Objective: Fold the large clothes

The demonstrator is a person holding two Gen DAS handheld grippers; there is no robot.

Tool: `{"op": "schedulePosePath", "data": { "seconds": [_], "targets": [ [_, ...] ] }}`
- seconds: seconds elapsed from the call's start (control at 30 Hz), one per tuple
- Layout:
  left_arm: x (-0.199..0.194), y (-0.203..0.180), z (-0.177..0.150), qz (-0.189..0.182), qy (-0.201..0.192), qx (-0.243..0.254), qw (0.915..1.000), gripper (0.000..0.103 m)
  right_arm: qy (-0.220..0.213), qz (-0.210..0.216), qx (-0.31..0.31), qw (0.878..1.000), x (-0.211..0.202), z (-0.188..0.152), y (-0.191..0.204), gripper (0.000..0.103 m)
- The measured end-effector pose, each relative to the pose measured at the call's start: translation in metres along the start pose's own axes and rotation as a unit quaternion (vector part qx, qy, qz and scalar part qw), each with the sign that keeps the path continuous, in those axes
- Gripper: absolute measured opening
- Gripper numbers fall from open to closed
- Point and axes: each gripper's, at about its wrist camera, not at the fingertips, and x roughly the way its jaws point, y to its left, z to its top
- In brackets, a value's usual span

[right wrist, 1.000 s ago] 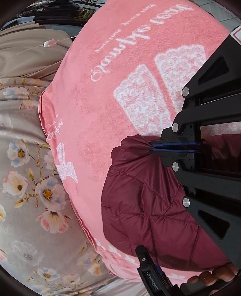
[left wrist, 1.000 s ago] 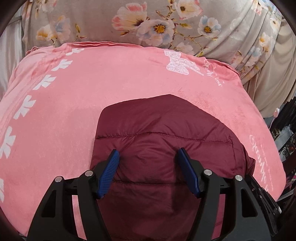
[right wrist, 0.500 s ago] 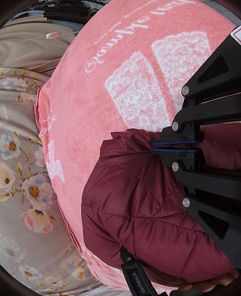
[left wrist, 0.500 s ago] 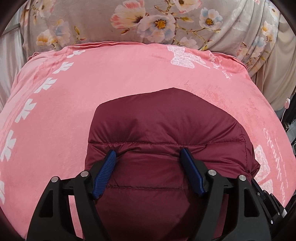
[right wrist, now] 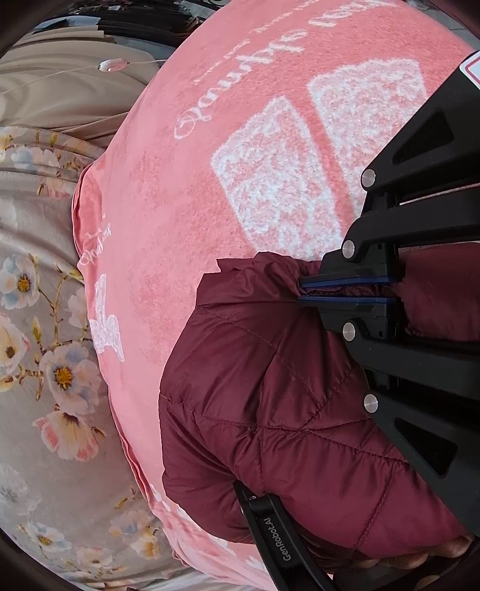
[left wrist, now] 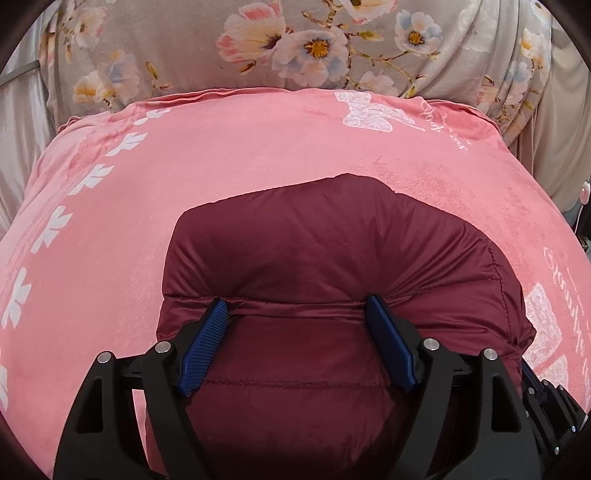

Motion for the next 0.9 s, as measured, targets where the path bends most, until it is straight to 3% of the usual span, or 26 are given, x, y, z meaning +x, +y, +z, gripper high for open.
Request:
{"op": "schedulePosePath", "data": {
  "seconds": [0.17,0.23,0.3,0.4,0.5,0.7,0.83,0.9],
  "targets": [
    [-0.001,0.001,0.002,-0.005,0.002,0.001,1.0000,0.076,0.002,0.031,0.029,0.999,-0.023,0.006,-0.018,0.013],
    [-0.006,0.004,0.005,-0.012,0.008,0.003,0.9999,0.076,-0.008,0.062,0.063,0.996,-0.050,0.005,-0.036,0.024],
    [-0.016,0.010,0.008,-0.026,0.015,0.001,0.9995,0.076,-0.024,0.084,0.078,0.993,-0.077,-0.001,-0.050,0.045],
    [-0.038,0.024,0.012,-0.055,0.028,-0.020,0.9979,0.076,-0.032,0.147,0.104,0.983,-0.114,-0.023,-0.070,0.058],
    [-0.055,0.027,0.015,-0.080,0.035,-0.023,0.9959,0.076,-0.002,0.204,0.140,0.969,-0.125,-0.056,-0.081,0.059],
    [-0.077,0.003,0.029,-0.132,0.040,-0.016,0.9903,0.078,0.034,0.215,0.160,0.963,-0.111,-0.093,-0.067,0.060],
    [-0.068,-0.018,0.029,-0.103,0.038,0.009,0.9940,0.078,0.012,0.225,0.155,0.962,-0.111,-0.086,-0.054,0.059],
    [-0.059,-0.020,0.029,-0.093,0.047,0.008,0.9945,0.078,0.000,0.217,0.144,0.965,-0.112,-0.080,-0.049,0.047]
  ]
}}
